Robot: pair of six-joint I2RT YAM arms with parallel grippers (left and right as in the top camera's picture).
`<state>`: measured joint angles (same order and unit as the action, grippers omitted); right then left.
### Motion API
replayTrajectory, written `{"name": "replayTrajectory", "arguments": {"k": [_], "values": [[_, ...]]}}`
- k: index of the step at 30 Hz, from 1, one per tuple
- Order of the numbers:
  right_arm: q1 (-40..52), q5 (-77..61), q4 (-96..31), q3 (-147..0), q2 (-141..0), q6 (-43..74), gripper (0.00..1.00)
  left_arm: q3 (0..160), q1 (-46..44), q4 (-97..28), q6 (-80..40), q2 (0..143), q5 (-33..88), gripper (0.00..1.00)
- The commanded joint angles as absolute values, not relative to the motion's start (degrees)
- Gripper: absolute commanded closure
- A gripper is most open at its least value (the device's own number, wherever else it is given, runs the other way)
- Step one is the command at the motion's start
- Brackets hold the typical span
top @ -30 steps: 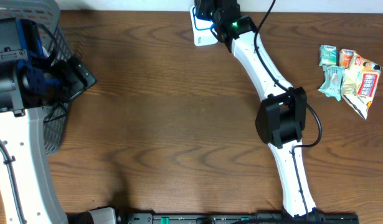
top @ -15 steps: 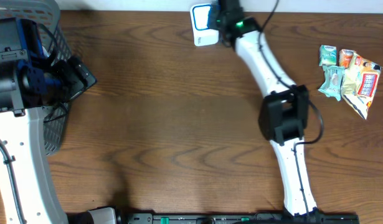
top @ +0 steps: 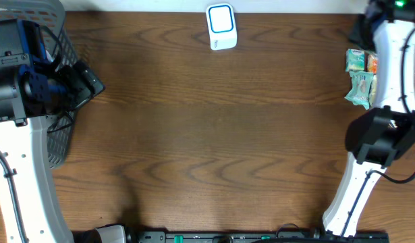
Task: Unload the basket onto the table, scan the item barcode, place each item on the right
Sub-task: 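Carry the tin right and drop it on the pile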
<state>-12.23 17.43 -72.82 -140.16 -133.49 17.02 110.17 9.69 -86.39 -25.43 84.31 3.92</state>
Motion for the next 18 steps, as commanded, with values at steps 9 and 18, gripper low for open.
{"name": "replayTrajectory", "arguments": {"k": [9,18], "values": [[-18.26,11.55,-75.50,-139.68,-134.26,15.90,0.01,110.48,9.96,-86.52,-24.91,84.23,3.55,0.02],[-17.89,1.93,-84.07,-139.70,-127.50,22.74,0.01,110.48,9.96,-86.50,-24.91,84.23,3.55,0.02]]}}
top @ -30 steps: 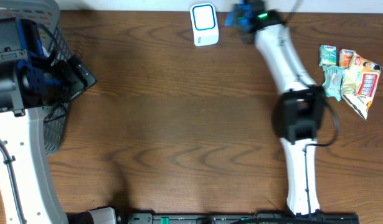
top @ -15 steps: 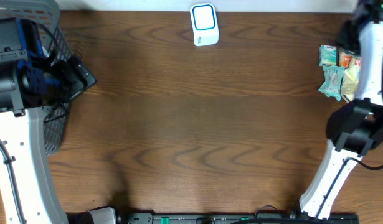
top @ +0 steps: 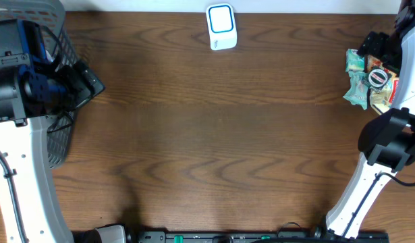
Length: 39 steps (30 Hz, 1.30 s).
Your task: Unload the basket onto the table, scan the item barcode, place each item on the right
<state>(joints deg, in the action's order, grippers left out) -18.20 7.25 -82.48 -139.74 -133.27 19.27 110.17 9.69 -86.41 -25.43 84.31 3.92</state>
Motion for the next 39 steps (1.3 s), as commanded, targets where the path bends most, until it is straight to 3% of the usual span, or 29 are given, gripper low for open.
{"name": "replayTrajectory", "arguments": {"k": [1,8,13,15,20,29,39], "values": [[-17.80,-1.50,-86.32,-139.70,-124.92,23.68,0.01,110.48,9.96,-86.50,-24.91,84.23,3.57,0.02],[-10.44,-5.50,-95.64,-139.70,-110.24,22.48,0.01,110.48,9.96,-86.50,-24.91,84.23,3.55,0.02],[-0.34,1.10,-97.10,-136.90,-99.33,22.57,0.01,110.48,9.96,-86.50,-24.91,84.23,3.55,0.02],[3.75,4.82,-96.20,-132.07,-93.78,26.30,0.01,110.48,9.96,-86.50,-24.91,84.23,3.55,0.02],[11.99,7.16,-84.93,-108.73,-74.91,22.63,0.01,110.48,9.96,-86.50,-24.91,84.23,3.55,0.02],[13.50,6.72,-80.66,-79.64,-54.52,19.27,0.01,110.48,9.96,-86.50,-24.91,84.23,3.55,0.02],[13.50,6.74,-85.34,-75.79,-52.49,19.25,0.01,110.48,9.96,-86.50,-24.91,84.23,3.55,0.02]]}}
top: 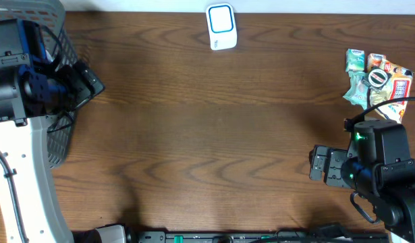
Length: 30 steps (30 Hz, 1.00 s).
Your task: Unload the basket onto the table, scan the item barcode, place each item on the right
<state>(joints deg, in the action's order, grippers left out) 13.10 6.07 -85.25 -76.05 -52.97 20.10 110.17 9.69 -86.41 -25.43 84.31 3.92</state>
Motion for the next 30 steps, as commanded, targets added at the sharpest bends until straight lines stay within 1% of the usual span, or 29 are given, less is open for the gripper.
{"name": "replayTrajectory", "arguments": {"k": [1,9,11,15,16,18,22,30], "values": [[13.50,6.74,-85.32,-75.79,-52.49,19.25,0.01,110.48,9.96,-86.50,-24.91,84.23,3.55,0.02],[13.54,7.27,-86.74,-75.61,-51.96,19.14,0.01,110.48,9.96,-86.50,-24.91,84.23,3.55,0.02],[12.97,7.38,-84.95,-74.85,-50.39,17.67,0.01,110.48,9.96,-86.52,-24.91,84.23,3.55,0.02],[7.64,2.50,-73.67,-66.17,-43.27,10.13,0.01,110.48,9.96,-86.50,-24.91,84.23,3.55,0.02],[5.34,-0.56,-68.77,-61.17,-39.72,7.31,0.01,110.48,9.96,-86.50,-24.91,84.23,3.55,0.02],[3.05,-3.51,-60.53,-52.45,-33.82,5.91,0.01,110.48,9.96,-86.50,-24.91,84.23,3.55,0.02],[2.90,-5.13,-47.83,-39.20,-23.97,6.17,0.01,110.48,9.96,-86.50,-24.91,84.25,3.55,0.02],[3.09,-6.42,-29.19,-21.26,-8.01,6.15,0.01,110.48,9.96,-86.52,-24.91,84.23,3.55,0.02]]}}
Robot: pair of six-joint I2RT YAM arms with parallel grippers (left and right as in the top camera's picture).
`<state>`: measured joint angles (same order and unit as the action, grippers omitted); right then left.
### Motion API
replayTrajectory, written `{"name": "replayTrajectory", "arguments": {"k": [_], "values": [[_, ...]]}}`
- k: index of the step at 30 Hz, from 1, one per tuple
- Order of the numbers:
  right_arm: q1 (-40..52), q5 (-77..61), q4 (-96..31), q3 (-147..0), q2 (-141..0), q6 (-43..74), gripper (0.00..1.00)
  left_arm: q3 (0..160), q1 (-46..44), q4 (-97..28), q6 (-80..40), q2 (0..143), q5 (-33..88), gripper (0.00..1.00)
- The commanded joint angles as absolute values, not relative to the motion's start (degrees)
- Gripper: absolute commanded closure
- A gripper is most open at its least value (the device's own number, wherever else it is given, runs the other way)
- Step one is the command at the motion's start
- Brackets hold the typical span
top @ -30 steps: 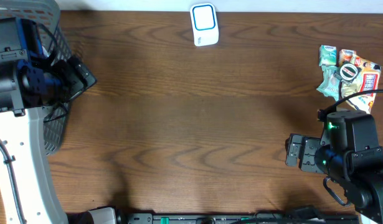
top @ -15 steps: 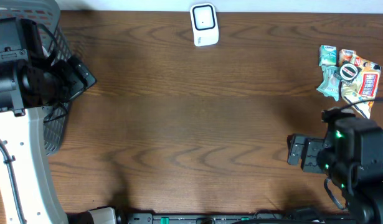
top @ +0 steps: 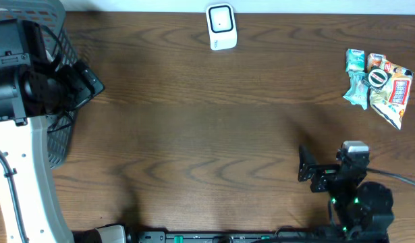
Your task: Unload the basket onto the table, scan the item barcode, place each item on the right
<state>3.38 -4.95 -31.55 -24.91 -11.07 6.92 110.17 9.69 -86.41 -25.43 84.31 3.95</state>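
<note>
The white barcode scanner (top: 220,27) stands at the back edge, centre, with a dark-rimmed face. A pile of snack packets (top: 376,82) lies at the back right: green ones, an orange-red one and a small round item on top. My right gripper (top: 305,170) is low at the front right, pointing left, far from the pile, holding nothing. My left gripper (top: 94,84) is at the far left beside the basket, its fingers together and nothing in them.
A grey wire basket (top: 55,40) fills the back left corner, partly under my left arm. The right arm's base (top: 359,202) sits at the front edge. Bare brown table (top: 207,135) lies between the arms.
My right arm has drawn a little further back toward the front edge and its gripper sits slightly further left. The scanner's face, blue-rimmed before, now looks dark-rimmed. The pile and left arm are unchanged.
My right arm first reached over the back right, above green packets. Then its gripper was over the pile, where an orange-red packet and a round item showed. Later it was back at the front right, the pile lying free. Now it is folded lower still.
</note>
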Motion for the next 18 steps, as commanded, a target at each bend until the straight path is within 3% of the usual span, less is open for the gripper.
{"name": "replayTrajectory", "arguments": {"k": [1,18], "values": [[3.09,-6.61,-27.99,-20.08,-7.18,6.13,0.01,110.48,9.96,-86.50,-24.91,84.23,3.55,0.02],[6.44,-7.03,-4.14,-0.62,-0.27,2.85,0.01,110.48,9.96,-86.50,-24.91,84.23,3.55,0.02]]}}
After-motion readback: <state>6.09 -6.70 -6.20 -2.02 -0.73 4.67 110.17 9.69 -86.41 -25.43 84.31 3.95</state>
